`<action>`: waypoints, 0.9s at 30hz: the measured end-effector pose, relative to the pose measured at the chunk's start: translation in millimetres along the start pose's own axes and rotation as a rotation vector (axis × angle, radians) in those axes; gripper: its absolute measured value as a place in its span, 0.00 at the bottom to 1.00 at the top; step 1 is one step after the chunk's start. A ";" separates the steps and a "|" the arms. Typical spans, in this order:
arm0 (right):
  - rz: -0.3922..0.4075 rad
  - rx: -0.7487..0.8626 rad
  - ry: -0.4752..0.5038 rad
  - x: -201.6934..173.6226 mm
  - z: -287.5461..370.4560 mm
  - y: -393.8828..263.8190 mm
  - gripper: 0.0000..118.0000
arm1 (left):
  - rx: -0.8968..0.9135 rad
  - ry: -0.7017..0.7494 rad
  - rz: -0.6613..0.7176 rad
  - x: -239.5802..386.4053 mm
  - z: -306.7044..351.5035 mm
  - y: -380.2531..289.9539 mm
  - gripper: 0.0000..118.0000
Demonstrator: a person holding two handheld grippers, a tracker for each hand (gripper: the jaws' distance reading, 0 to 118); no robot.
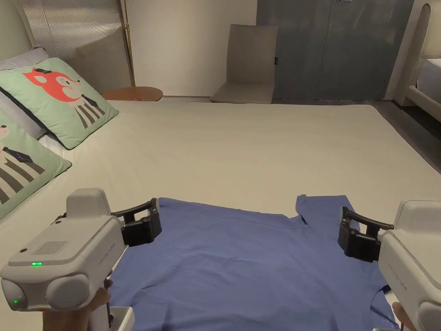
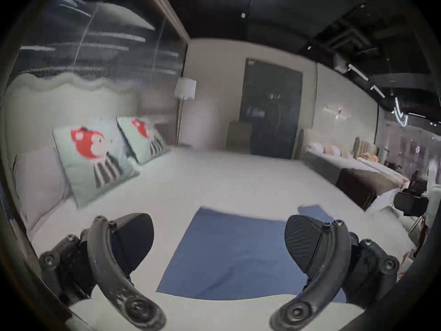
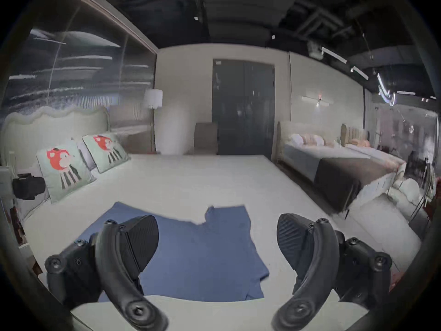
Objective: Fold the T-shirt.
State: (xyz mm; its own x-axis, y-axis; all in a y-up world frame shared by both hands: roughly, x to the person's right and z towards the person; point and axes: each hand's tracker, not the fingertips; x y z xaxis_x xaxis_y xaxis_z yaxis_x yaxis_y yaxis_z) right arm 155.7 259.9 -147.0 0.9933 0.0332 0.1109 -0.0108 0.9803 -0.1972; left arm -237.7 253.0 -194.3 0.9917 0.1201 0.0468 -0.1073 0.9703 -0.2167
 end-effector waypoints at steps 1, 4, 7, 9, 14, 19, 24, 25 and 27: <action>0.012 0.016 -0.014 -2.4 0.7 1.9 0.88 | 0.025 -0.006 -0.009 4.4 1.0 0.9 0.88; 0.032 0.065 -0.034 -4.8 0.9 2.1 0.66 | 0.082 -0.018 -0.043 15.8 3.4 0.7 0.47; 0.064 0.085 -0.056 -7.3 -1.1 2.8 0.00 | 0.066 -0.033 -0.099 24.3 -1.7 -1.8 0.00; 0.081 0.102 -0.071 -10.8 -2.1 3.8 0.00 | 0.050 -0.057 -0.095 19.3 -10.4 -4.0 0.00; 0.077 0.092 -0.049 -13.6 -7.7 9.5 0.00 | -0.020 -0.072 -0.105 14.6 -41.1 1.0 0.00; 0.070 0.080 -0.042 -1.5 -41.0 10.2 0.00 | -0.144 -0.094 -0.076 2.4 -95.5 9.5 0.00; 0.066 0.049 -0.046 5.9 -77.8 9.8 0.00 | -0.306 -0.126 -0.043 -5.3 -174.5 11.4 0.00; 0.062 0.045 -0.048 7.3 -84.7 9.7 0.00 | -0.337 -0.134 -0.019 -9.3 -192.8 10.4 0.00; 0.061 0.030 -0.053 10.3 -99.4 7.7 0.00 | -0.430 -0.144 0.007 -18.8 -237.4 6.5 0.00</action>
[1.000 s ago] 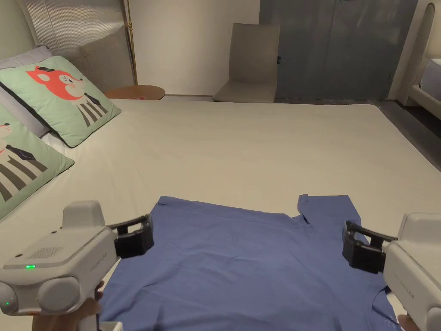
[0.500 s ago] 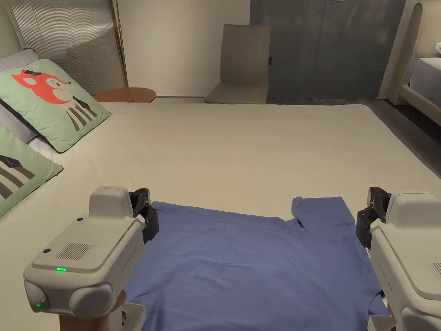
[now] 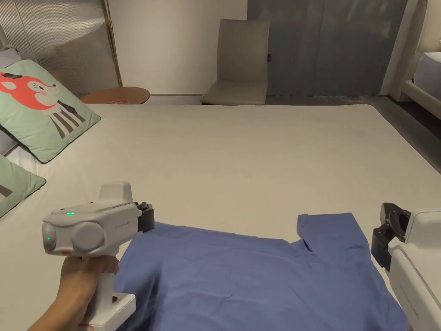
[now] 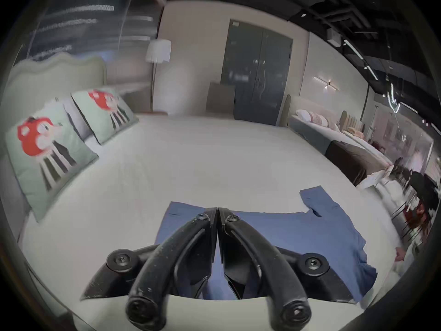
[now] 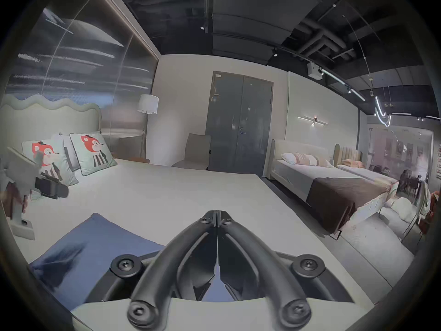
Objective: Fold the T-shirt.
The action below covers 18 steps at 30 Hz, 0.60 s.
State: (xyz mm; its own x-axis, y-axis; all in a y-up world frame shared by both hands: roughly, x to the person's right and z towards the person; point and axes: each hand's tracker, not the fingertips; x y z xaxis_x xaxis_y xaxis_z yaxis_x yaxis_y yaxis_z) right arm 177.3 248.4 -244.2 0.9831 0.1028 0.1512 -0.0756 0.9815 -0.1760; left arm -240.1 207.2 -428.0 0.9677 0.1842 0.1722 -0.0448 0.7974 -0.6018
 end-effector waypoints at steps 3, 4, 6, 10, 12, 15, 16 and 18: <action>0.009 -0.025 -0.011 3.3 -25.0 -4.1 0.00 | -0.092 0.038 -0.007 -20.2 -58.1 15.6 0.01; 0.010 -0.032 -0.011 3.3 -29.2 -4.2 0.00 | -0.110 0.052 -0.016 -25.4 -74.8 18.3 0.10; 0.011 -0.051 -0.019 5.5 -43.8 -7.8 0.00 | -0.184 0.066 0.038 -34.9 -105.7 20.8 0.56; 0.015 -0.089 -0.033 12.3 -62.1 -16.3 0.00 | -0.280 0.129 0.058 -50.5 -153.3 15.2 0.89; 0.024 -0.112 -0.045 14.3 -69.9 -27.9 0.00 | -0.303 0.156 0.055 -53.1 -170.1 10.8 0.89; 0.027 -0.151 -0.055 20.7 -79.9 -40.0 0.00 | -0.332 0.160 0.033 -57.2 -184.9 4.0 0.74; 0.027 -0.160 -0.060 19.9 -78.4 -40.2 0.00 | -0.335 0.165 0.030 -55.8 -188.8 1.7 0.57; 0.027 -0.183 -0.061 21.7 -80.2 -44.3 0.00 | -0.352 0.174 0.018 -54.5 -194.8 -3.5 0.35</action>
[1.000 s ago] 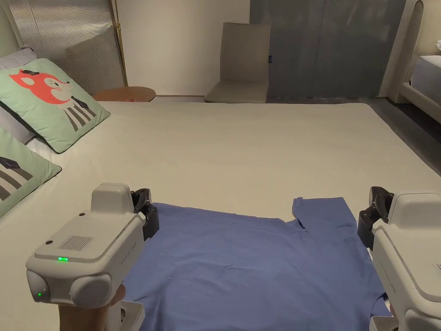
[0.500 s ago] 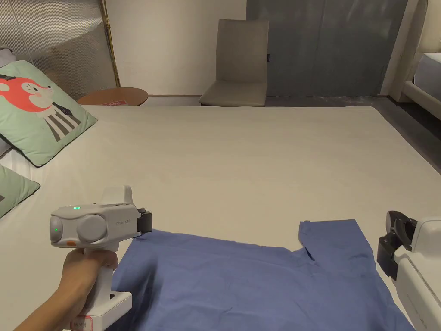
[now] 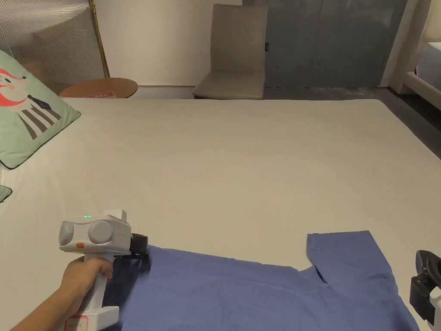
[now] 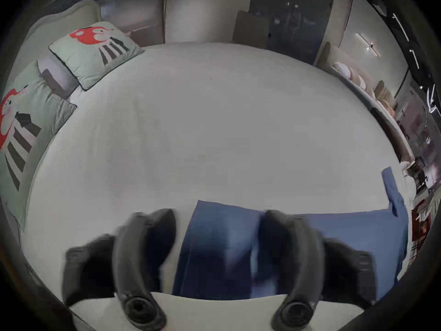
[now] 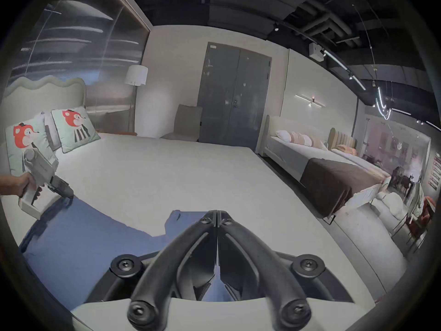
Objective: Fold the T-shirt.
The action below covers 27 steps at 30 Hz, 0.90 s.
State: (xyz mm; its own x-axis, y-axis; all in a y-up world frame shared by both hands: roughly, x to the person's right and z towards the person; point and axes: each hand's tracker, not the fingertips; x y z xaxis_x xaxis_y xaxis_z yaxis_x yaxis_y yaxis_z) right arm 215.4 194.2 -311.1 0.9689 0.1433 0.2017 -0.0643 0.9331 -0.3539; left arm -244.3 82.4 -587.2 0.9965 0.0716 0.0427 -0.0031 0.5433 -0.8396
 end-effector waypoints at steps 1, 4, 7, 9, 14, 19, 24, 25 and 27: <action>0.000 -0.005 0.000 1.2 -1.3 -2.0 0.00 | -0.010 0.005 -0.012 4.5 -2.4 -3.1 0.34; -0.001 -0.027 0.000 1.9 -8.4 -11.2 0.00 | 0.038 0.036 -0.110 16.1 3.2 -10.3 0.18; -0.034 -0.071 0.011 6.2 -19.6 -12.1 0.00 | 0.042 0.044 -0.134 19.8 7.9 -9.7 0.03; -0.066 -0.138 0.025 14.6 -38.9 -11.3 0.01 | 0.090 0.067 -0.154 20.8 19.8 -9.4 0.03; -0.153 -0.318 0.055 36.2 -106.2 -11.6 0.34 | 0.156 -0.004 -0.142 17.8 63.0 -6.9 0.03; -0.179 -0.527 0.071 40.3 -167.8 -25.8 0.87 | 0.196 -0.053 -0.163 14.5 86.6 -3.0 0.02; -0.152 -0.640 0.091 23.7 -186.9 -44.8 0.82 | 0.208 -0.069 -0.178 14.1 95.2 -4.8 0.02; -0.163 -0.655 0.101 22.3 -189.4 -48.8 0.70 | 0.209 -0.071 -0.179 13.0 95.8 -5.6 0.02; -0.166 -0.686 0.108 16.2 -190.2 -52.7 0.37 | 0.209 -0.076 -0.176 13.1 98.1 -7.4 0.02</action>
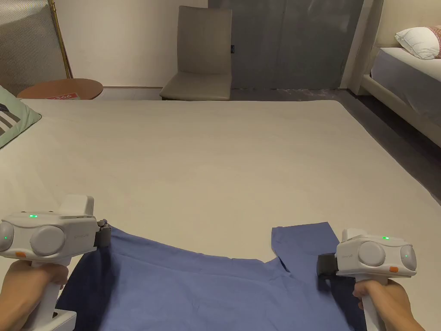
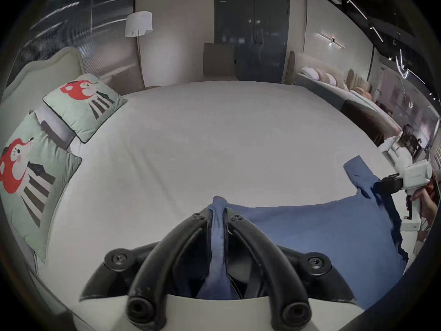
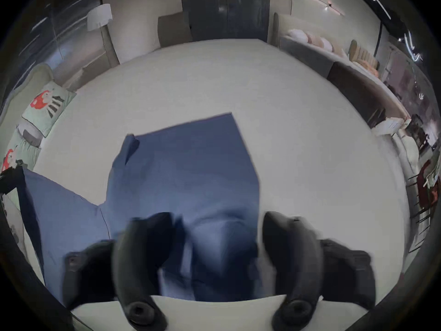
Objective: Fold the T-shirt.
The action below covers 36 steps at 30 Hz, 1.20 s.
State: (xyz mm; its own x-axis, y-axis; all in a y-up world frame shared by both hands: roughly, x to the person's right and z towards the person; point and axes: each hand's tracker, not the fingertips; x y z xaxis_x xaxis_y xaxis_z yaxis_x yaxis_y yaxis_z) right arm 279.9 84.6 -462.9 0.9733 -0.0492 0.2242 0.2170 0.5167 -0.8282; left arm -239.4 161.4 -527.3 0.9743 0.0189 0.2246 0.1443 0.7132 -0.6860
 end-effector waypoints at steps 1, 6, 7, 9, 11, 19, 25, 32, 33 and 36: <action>0.028 -0.002 -0.009 -3.4 1.3 -3.0 0.28 | 0.000 -0.001 0.003 0.0 1.6 -1.1 0.02; 0.116 0.127 -0.022 -10.6 22.8 -11.0 0.02 | 0.008 0.011 0.021 -3.2 11.6 -3.8 0.02; 0.158 0.170 -0.036 -14.0 33.5 -10.7 0.02 | 0.012 0.011 0.035 -4.9 14.6 -3.5 0.02; 0.202 0.247 -0.077 -18.9 56.3 -11.6 0.02 | 0.033 0.010 0.070 -6.5 24.7 -1.4 0.02; 0.229 0.331 -0.072 -20.0 73.7 -7.3 0.02 | 0.067 0.015 0.083 -7.6 37.9 1.7 0.02; 0.285 0.678 -0.091 -35.5 183.8 39.4 0.02 | 0.269 0.044 0.134 -22.1 124.6 51.3 0.02; 0.266 0.906 -0.062 -52.2 269.4 97.0 0.02 | 0.446 0.101 0.120 -34.8 198.6 120.9 0.02; 0.210 1.082 0.007 -67.3 338.8 162.0 0.02 | 0.620 0.172 0.126 -38.8 252.1 198.1 0.02; 0.202 1.111 0.016 -68.7 346.4 171.8 0.02 | 0.642 0.179 0.133 -38.5 257.7 208.0 0.02; 0.167 1.170 0.043 -71.7 367.9 200.1 0.02 | 0.701 0.191 0.150 -40.6 267.3 234.7 0.02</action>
State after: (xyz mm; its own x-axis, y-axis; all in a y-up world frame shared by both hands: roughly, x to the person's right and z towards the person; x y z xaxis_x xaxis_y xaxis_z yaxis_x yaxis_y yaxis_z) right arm 225.9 505.9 -455.8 0.9897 0.0759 0.1215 -0.0920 0.9868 0.1334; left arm -291.4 515.3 -512.4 0.9972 0.0750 -0.0053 -0.0752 0.9938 -0.0823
